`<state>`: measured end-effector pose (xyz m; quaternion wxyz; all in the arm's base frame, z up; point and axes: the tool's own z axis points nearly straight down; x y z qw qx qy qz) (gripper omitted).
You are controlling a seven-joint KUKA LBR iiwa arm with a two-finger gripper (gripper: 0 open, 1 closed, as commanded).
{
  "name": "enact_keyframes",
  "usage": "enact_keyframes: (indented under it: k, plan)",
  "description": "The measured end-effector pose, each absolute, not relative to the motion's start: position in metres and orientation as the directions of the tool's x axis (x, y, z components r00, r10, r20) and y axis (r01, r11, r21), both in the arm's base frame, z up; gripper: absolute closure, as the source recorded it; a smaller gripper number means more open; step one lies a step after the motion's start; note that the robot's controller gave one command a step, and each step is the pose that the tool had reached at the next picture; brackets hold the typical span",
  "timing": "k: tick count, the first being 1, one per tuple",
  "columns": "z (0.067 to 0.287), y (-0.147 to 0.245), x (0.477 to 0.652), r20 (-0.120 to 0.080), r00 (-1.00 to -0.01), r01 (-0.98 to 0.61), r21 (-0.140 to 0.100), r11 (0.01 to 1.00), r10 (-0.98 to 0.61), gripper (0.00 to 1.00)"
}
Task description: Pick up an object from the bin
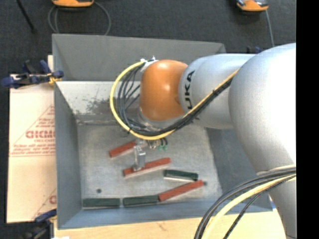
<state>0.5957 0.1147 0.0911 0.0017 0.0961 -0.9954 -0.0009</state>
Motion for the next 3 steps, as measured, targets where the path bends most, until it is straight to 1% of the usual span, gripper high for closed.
enact_keyframes:
  k: [1, 2, 3]
  plan:
    - [0.070, 0.119, 0.622, -0.005, -0.976, -0.219, -0.002, 0.976, -0.219, 0.00]
    - [0.071, 0.120, 0.622, -0.006, -0.976, -0.216, 0.001, 0.976, -0.216, 1.00]
    - [0.232, 0.132, 0.630, -0.014, -0.972, -0.234, -0.002, 0.972, -0.234, 1.00]
